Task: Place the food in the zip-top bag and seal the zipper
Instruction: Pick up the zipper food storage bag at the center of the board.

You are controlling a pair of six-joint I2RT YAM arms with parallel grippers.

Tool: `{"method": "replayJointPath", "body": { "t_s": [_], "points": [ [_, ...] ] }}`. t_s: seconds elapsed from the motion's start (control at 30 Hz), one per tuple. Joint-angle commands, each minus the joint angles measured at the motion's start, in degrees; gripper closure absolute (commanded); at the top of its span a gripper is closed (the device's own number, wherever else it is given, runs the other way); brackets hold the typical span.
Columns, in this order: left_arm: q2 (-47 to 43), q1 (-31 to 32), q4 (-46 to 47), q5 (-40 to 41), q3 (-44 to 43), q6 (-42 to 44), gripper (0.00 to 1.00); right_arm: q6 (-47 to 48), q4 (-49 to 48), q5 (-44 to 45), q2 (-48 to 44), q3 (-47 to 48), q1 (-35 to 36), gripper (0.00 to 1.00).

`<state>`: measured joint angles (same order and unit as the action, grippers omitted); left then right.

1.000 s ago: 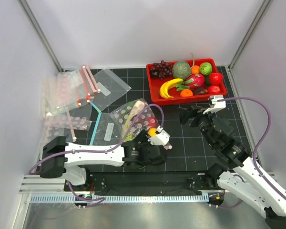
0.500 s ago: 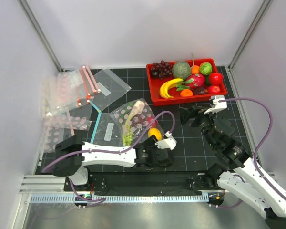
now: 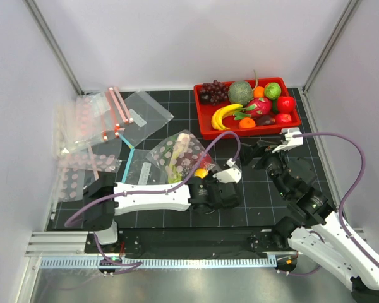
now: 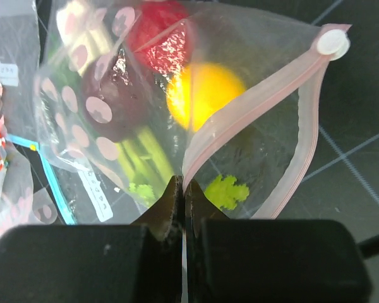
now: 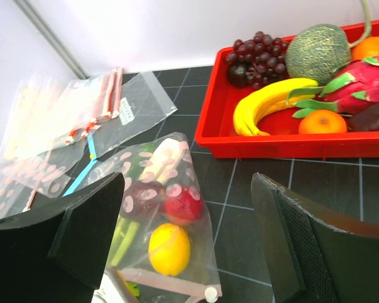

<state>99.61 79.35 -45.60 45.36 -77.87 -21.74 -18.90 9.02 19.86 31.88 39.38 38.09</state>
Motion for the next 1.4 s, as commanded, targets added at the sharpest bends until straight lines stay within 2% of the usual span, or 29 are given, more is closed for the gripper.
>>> {"method": "replayJointPath", "body": {
  "t_s": [0.0,0.17,0.33,0.5,0.6,0.7,0.83,0.9,1.07,1.27,1.37],
  "points": [
    [-6.52,-1.3,-2.21,-1.14,-4.4,1.08,1.0,1.58,-4.35,-4.2,-0.15,-0.18,0.06,0.11],
    [-15.74,-5.51,-3.09,-1.59,-6.42,-0.32,1.0,3.6,-6.55,-7.64,-1.38,-2.02,0.06,0.12],
    [-24.1,-5.79,-3.7,-2.91,-7.48,0.64,1.0,4.83,-8.49,-7.64,-2.43,-3.51,0.06,0.14],
    [-32.27,-5.79,-5.09,-6.25,-8.61,-0.32,1.0,8.07,-13.22,-14.03,-4.28,-5.97,0.06,0.16],
    [-34.12,-5.79,-7.91,-6.87,-10.37,-0.94,1.0,9.66,-17.09,-19.13,-5.77,-8.17,0.06,0.19],
    [-35.97,-5.79,-8.1,-8.44,-10.38,-1.12,1.0,11.07,-22.1,-25.64,-7.0,-10.8,0.06,0.34],
    [-37.21,-5.79,-8.45,-10.91,-9.94,-1.11,1.0,13.0,-28.95,-41.6,-7.71,-14.05,0.15,0.34],
    [-37.65,-5.7,-8.01,-11.96,-9.41,-1.11,1.0,13.01,-31.68,-46.38,-7.53,-14.5,0.06,0.35],
    [-38.44,-5.79,-6.17,-13.46,-7.22,-1.2,1.0,9.24,-35.64,-62.27,-3.32,-12.75,0.06,0.36],
    [-37.48,-5.79,-5.46,-11.0,-6.68,-1.73,1.0,7.29,-38.55,-63.63,2.48,-11.78,2.07,0.34],
    [-36.33,-5.7,-5.55,-10.56,-7.21,-1.56,1.0,12.11,-34.88,-60.39,3.72,-10.99,6.36,0.34]
  ]
}}
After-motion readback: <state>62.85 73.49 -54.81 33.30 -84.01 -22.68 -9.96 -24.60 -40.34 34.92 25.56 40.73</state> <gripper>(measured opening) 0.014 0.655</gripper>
